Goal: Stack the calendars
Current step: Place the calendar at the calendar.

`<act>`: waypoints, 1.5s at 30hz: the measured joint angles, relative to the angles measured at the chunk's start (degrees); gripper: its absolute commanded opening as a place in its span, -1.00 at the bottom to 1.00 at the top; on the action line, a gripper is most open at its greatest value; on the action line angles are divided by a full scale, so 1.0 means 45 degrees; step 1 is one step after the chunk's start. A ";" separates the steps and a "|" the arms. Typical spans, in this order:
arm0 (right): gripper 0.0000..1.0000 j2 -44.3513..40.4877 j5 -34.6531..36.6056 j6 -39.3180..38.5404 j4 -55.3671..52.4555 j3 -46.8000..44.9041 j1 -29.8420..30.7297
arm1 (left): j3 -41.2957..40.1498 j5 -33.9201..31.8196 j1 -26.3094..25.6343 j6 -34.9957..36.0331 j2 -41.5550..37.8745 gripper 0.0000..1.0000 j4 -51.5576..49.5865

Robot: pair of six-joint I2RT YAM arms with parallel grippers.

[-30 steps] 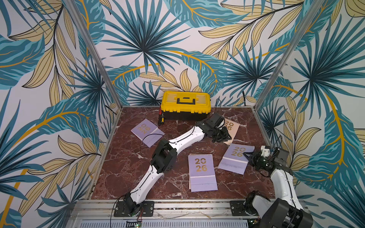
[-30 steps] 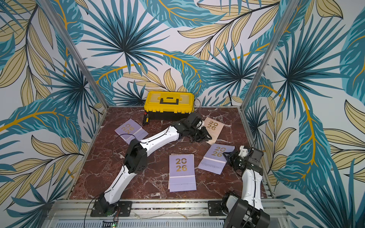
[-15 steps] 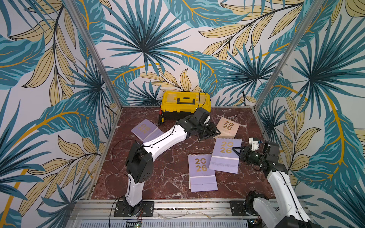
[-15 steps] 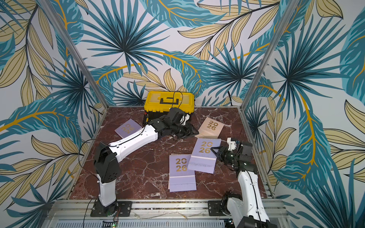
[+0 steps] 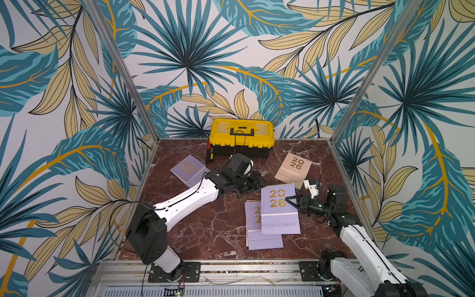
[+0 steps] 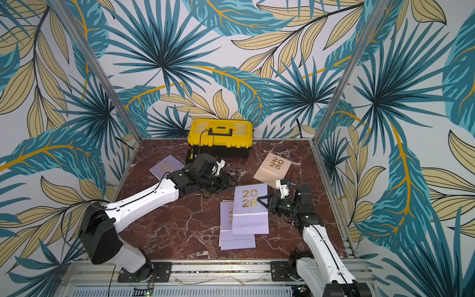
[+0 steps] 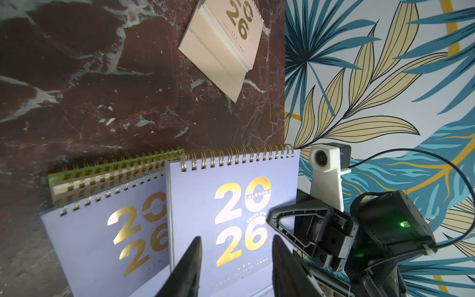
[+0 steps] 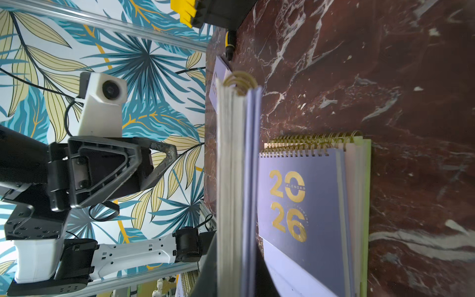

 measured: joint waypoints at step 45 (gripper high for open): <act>-1.00 0.4804 0.0738 0.2453 0.9214 -0.2987 0.2953 | -0.5197 0.0549 0.1112 -0.1015 -0.1559 0.03 0.3385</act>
